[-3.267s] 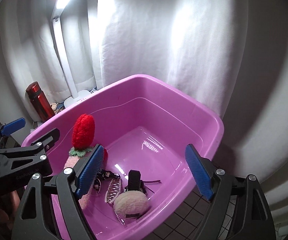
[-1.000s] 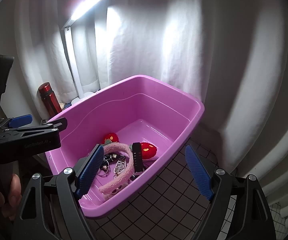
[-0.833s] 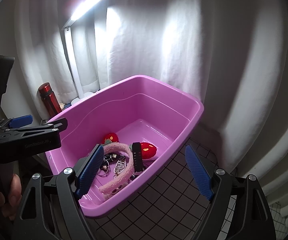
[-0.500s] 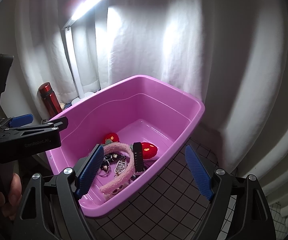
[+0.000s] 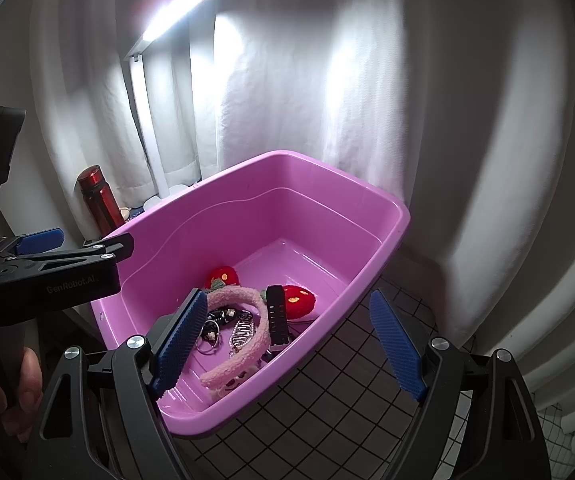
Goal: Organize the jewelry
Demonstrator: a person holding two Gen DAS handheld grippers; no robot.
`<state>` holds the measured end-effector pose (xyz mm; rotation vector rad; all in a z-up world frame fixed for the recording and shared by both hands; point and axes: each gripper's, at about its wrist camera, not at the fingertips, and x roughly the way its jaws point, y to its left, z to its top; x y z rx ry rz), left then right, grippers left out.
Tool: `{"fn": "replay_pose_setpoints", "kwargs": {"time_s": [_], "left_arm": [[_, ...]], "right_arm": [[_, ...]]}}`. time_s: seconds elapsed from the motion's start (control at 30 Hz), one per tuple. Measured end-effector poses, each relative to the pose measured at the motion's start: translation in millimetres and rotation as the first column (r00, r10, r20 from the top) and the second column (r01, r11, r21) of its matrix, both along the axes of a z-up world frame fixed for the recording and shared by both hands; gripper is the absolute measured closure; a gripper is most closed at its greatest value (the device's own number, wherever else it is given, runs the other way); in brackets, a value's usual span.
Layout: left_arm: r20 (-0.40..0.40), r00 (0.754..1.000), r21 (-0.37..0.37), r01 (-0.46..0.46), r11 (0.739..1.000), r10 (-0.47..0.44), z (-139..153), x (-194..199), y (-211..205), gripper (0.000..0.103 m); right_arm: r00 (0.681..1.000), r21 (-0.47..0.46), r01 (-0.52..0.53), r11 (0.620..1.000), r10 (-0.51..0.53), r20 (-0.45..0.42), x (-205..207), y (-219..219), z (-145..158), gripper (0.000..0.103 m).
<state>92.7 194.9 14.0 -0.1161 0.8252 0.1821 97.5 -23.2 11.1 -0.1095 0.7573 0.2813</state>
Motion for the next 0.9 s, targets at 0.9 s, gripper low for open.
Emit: {"fn": "replay_pose_setpoints", "kwargs": {"time_s": [0.9], "left_arm": [[0.002,1.0,0.001,0.002,1.0,-0.002,1.4,1.3,-1.6,0.006]], "right_arm": [[1.0,0.002,0.0,1.0,0.0,0.0,-0.8,-0.9,-0.3,0.024]]}}
